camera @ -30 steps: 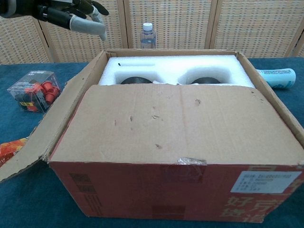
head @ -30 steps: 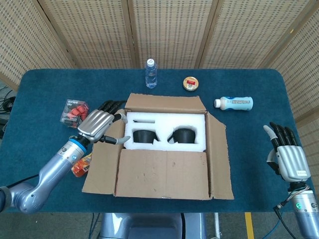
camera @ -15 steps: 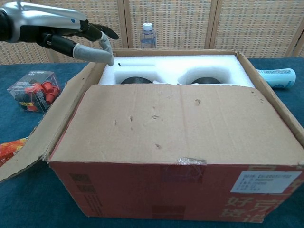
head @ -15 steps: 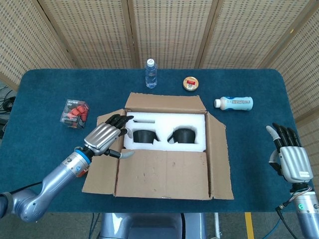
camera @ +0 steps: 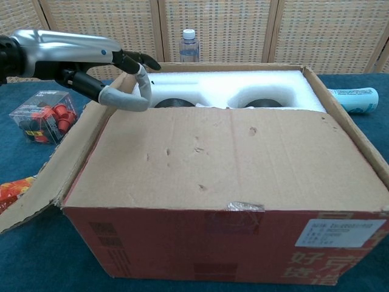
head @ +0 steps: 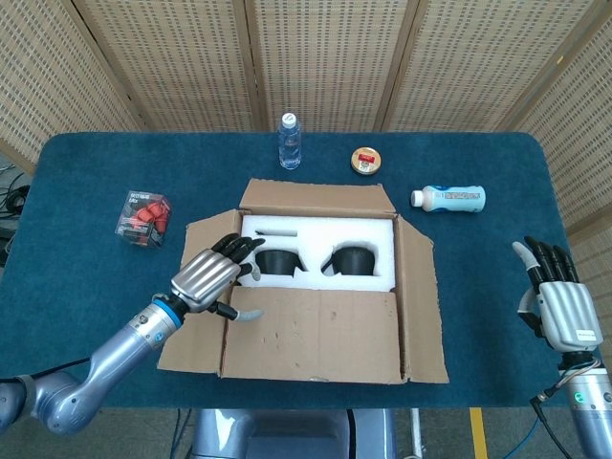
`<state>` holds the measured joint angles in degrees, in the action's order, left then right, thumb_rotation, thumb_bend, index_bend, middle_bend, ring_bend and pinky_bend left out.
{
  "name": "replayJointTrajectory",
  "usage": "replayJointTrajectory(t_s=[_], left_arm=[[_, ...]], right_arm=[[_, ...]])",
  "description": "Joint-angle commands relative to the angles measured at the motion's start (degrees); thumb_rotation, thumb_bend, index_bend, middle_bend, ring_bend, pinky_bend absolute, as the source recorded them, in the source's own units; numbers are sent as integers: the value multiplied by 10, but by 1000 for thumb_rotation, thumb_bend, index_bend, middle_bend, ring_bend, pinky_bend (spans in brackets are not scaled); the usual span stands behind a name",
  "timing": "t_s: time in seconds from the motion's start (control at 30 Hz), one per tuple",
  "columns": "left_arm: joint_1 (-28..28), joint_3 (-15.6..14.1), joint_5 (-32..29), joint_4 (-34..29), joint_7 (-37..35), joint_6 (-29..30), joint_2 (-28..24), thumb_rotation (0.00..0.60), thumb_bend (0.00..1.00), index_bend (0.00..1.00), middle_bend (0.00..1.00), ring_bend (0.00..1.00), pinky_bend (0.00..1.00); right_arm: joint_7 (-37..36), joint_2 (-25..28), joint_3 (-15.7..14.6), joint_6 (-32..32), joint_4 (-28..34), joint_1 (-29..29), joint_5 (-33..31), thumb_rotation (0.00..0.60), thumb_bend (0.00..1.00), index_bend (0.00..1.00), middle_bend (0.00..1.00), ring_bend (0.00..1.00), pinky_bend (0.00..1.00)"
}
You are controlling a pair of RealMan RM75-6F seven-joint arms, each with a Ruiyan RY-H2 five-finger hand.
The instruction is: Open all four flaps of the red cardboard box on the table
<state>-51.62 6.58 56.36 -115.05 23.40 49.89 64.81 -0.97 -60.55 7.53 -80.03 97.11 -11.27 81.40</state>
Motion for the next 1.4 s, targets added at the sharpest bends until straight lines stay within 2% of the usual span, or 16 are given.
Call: replayJointTrajectory(t_s=[0.03,0.33,0.7,1.1,1.27,1.4], left_arm=[[-3,-6,-2,-1,13,5,9,177,179,352,0,0,0],[-7,-14,-4,-18,14,4,16,175,182,352,0,0,0],[24,4,54,-45,-95,4,-17,177,182,352,0,0,0],[69,29,183,-79,-365,-51,-90,176,183,351,0,0,0],[87,31,271,-83,-522,-57,-123,175,187,351,0,0,0],[93,17,363,-70,-670,-45,-146,176,192,351,0,0,0]], right_arm=[[-3,1,0,-1,-1,1,1,600,956,66,39,0,0],[-11,2,0,-3,-5,4,1,600,956,66,39,0,0],[-11,1,1,-1,-8,3,1,600,956,66,39,0,0],[-2,-1,3,3,-3,0,-2,600,956,66,39,0,0],[5,0,4,4,2,-1,-2,600,956,66,39,0,0],[11,-1,4,6,5,-3,-3,600,956,66,39,0,0]])
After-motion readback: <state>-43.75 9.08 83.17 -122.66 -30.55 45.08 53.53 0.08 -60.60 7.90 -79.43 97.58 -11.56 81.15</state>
